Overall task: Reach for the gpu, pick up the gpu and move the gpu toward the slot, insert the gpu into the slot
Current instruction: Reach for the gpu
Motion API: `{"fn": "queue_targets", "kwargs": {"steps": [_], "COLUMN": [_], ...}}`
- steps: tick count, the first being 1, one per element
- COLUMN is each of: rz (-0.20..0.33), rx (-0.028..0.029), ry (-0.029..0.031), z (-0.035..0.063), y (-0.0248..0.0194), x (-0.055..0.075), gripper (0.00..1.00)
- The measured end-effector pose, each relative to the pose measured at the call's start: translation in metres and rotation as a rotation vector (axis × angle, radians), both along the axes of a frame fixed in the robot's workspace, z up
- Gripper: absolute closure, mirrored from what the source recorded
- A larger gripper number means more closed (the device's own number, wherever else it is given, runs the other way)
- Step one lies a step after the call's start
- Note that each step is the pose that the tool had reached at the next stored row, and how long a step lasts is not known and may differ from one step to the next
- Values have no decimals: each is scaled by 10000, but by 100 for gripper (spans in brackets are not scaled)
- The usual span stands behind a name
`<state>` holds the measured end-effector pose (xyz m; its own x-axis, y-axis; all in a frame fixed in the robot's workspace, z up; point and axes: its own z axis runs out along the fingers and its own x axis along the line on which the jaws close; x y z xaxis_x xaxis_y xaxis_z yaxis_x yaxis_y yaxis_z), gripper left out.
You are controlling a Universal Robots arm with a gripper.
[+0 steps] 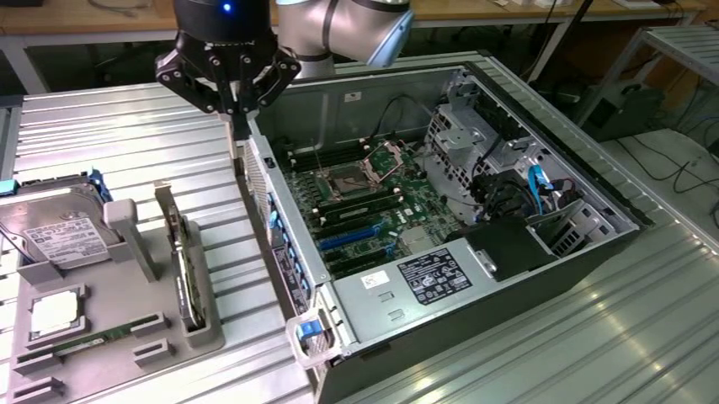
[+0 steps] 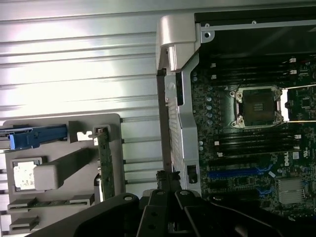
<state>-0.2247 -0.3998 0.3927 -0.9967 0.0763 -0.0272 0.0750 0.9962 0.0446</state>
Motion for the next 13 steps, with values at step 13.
{"fn": "queue_targets", "kwargs": {"steps": [13], "rz": [1], "rx": [0], "ry": [10], "z": [0], "y": [-2], "x": [-120], "gripper": [89]}}
